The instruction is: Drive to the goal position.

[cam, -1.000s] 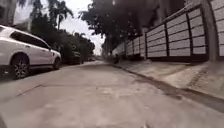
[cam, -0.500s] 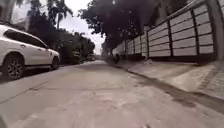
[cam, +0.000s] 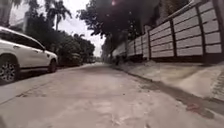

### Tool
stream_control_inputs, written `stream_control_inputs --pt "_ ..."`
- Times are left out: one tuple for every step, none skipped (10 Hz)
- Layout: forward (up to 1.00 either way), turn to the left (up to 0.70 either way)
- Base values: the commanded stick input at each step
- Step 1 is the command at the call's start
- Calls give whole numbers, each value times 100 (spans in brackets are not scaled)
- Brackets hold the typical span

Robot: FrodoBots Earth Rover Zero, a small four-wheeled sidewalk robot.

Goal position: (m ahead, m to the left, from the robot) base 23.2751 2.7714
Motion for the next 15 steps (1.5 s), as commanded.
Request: stream_control_inputs --pt "70 0" --pt "70 0" --pt "70 0" --pt "70 0" --pt "70 0" --pt "70 0" --pt "70 0" --pt "70 0" --pt "70 0" --pt "70 0" --pt "70 0" --pt "70 0" --pt "70 0" --pt "70 0" --pt "70 0"
